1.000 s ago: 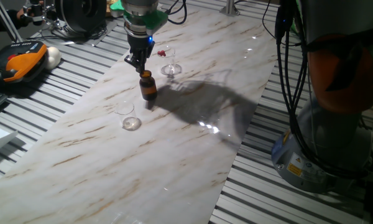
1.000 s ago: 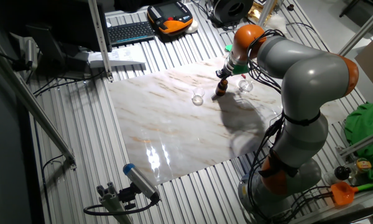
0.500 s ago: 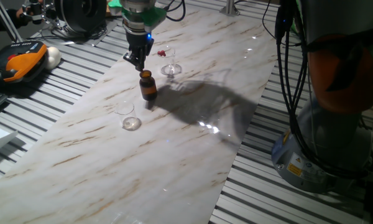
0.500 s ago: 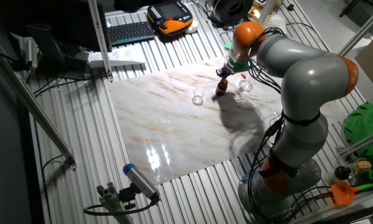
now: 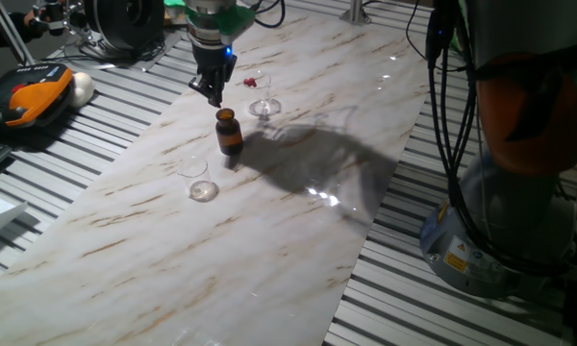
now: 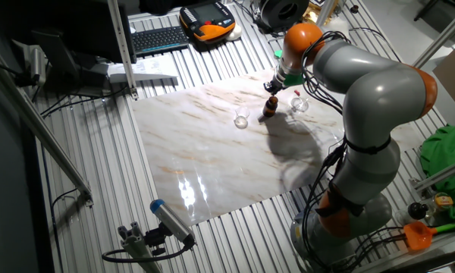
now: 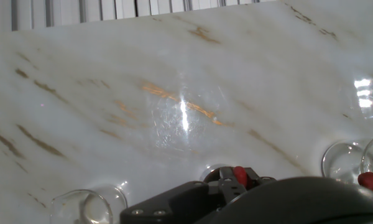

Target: Transfer liquid using a dropper

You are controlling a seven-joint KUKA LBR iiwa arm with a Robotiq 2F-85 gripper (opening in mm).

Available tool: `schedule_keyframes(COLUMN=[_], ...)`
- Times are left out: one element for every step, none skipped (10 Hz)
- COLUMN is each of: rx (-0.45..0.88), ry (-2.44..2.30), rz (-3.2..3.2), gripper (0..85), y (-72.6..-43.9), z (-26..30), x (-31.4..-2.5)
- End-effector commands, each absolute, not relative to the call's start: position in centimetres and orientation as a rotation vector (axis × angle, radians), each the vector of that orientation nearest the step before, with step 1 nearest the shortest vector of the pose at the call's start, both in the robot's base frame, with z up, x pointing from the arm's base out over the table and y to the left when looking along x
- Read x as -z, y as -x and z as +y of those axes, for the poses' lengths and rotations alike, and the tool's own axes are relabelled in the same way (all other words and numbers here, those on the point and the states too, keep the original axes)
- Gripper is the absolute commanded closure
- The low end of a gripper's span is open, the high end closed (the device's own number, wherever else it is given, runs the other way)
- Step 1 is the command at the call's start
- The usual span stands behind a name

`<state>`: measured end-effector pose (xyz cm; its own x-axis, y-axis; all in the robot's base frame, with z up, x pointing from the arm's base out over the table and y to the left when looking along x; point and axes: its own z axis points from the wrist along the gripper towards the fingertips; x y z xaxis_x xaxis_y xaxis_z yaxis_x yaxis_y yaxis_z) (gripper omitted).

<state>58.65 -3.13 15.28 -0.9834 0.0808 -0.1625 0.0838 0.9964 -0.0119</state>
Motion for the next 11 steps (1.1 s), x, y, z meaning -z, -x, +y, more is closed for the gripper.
schedule_keyframes(rx=[0.03, 0.033, 0.035, 0.033, 0.033, 0.035, 0.035, 0.035, 0.037, 0.044, 0.048], ry=[-0.124, -0.124, -0.124, -0.126, -0.129, -0.131, -0.133, -0.138, -0.138, -0.142, -0.146], rz=[2.978, 2.978, 2.979, 2.982, 2.985, 2.985, 2.986, 2.988, 2.989, 2.989, 2.988], gripper=[68.0, 68.0, 68.0, 68.0, 68.0, 68.0, 68.0, 68.0, 68.0, 68.0, 68.0], y=[-58.7, -58.7, -58.7, -58.7, -58.7, -58.7, -58.7, -58.7, -58.7, -58.7, -58.7], z=[-3.1, -3.1, -3.1, -3.1, -3.1, -3.1, -3.1, -3.0, -3.0, -2.9, -2.8], x=[-15.4, -15.6, -15.8, -16.0, -16.2, -16.4, -16.6, -16.8, -17.0, -17.2, -17.4])
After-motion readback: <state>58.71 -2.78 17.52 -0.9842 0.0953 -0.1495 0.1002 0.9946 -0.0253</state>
